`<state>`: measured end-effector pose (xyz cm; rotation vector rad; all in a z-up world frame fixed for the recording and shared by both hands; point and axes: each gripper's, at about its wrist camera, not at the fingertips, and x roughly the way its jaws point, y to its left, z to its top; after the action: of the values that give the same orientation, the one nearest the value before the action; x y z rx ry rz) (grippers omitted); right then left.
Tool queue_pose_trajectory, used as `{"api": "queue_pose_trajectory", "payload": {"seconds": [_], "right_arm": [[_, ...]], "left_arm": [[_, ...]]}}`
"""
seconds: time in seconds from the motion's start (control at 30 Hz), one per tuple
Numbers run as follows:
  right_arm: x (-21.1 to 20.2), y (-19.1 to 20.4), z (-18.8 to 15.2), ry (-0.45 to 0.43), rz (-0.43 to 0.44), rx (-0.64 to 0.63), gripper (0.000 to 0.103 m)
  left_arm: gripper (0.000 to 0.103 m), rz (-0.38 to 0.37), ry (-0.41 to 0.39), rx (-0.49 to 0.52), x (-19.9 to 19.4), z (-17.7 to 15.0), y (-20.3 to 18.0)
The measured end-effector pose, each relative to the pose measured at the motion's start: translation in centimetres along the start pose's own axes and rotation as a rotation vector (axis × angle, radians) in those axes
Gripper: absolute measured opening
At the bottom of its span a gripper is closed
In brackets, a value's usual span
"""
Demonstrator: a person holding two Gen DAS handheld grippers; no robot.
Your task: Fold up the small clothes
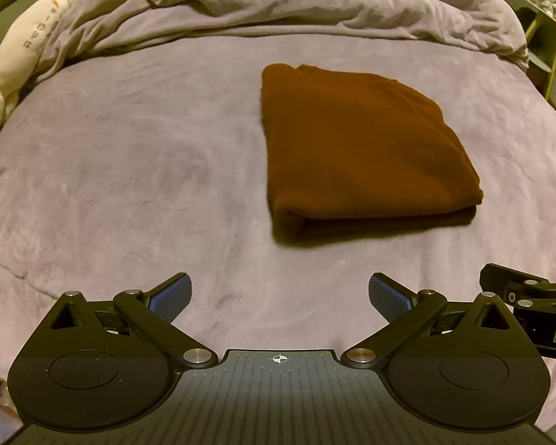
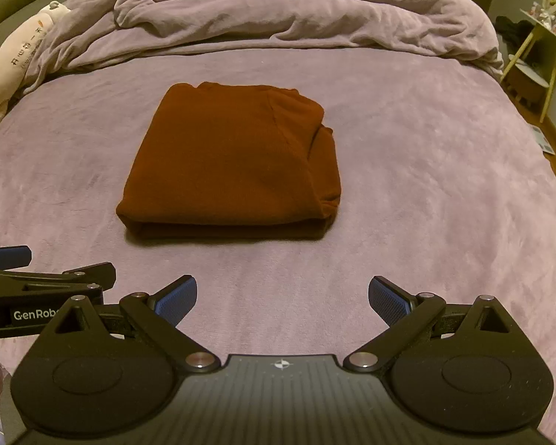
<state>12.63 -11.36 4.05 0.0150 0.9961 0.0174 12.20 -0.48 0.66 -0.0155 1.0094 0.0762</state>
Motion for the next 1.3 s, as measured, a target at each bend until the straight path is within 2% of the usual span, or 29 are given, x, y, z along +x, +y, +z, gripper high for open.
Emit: {"api": "queue_pose_trajectory", "payload": {"seconds": [1.3], "right_arm": [[-0.24, 0.09, -0.33, -0.006, 0.003, 0.015, 0.099]], "left_arm": [[0.103, -0.022, 0.001, -0.002, -0.14, -0.13, -0.19]]}}
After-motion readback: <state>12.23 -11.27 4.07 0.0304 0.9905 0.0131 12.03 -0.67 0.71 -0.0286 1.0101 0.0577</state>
